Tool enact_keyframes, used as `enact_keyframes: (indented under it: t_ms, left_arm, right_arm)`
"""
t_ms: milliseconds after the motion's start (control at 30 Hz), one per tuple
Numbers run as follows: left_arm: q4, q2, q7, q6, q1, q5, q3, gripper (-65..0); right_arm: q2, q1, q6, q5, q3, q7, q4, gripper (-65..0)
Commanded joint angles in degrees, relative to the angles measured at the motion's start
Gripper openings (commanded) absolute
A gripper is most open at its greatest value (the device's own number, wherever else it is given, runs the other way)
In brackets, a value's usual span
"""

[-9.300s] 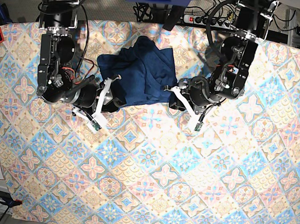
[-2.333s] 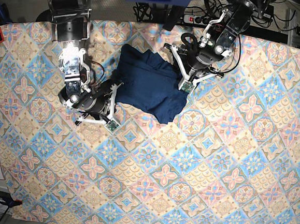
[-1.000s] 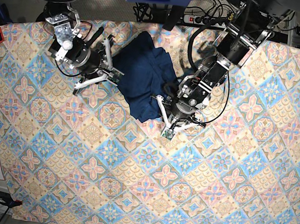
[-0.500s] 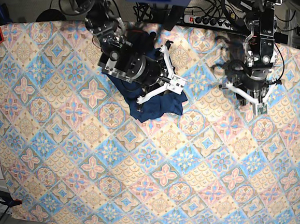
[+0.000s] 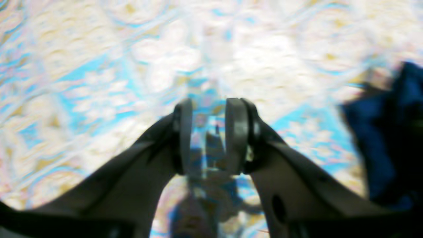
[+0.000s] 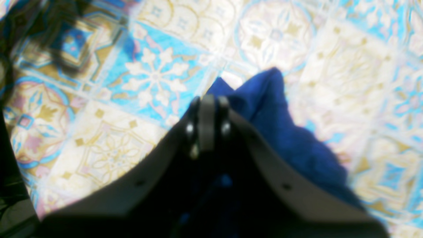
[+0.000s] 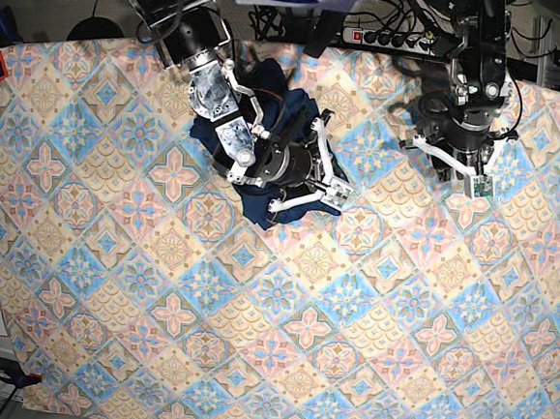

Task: Fold the T-shirt properly

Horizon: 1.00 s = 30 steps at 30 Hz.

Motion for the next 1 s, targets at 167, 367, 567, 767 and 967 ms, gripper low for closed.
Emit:
enact_keyframes:
  t_ms: [167,367,567,767,967]
  left_arm:
    - [1.17,-0.30,-1.25,0.55,-0.27,0.46,-0.42,-47.6]
    - [1.09,-0.30,-1.16,0.55,-1.07,0.46,-0.42,-47.6]
    - [1.00,-0.30,-1.16,0.46,-1.33,0.55,-0.42,-47.5]
    - [1.00,-0.30,-1.16,0.46,-1.42,0.55,-0.42,-47.5]
    - [1.00,-0.30,-1.16,0.46,-1.50,0.55,-0.34,-47.5]
  right_arm:
    - [-0.55,1.22,0.12,0.69,-0.01,4.87,-6.31,-63.5]
    - [-0.55,0.87,0.12,0.69,-0.45,5.57,-6.58,-63.5]
    - [1.64,0.69,0.12,0.69,1.39,-0.41,10.13,-63.5]
    - [2.44,1.05,0.12,0.78,7.72,-2.52,13.82,-63.5]
    - [2.26,1.13,0.12,0.69,8.25,0.56,4.41,-63.5]
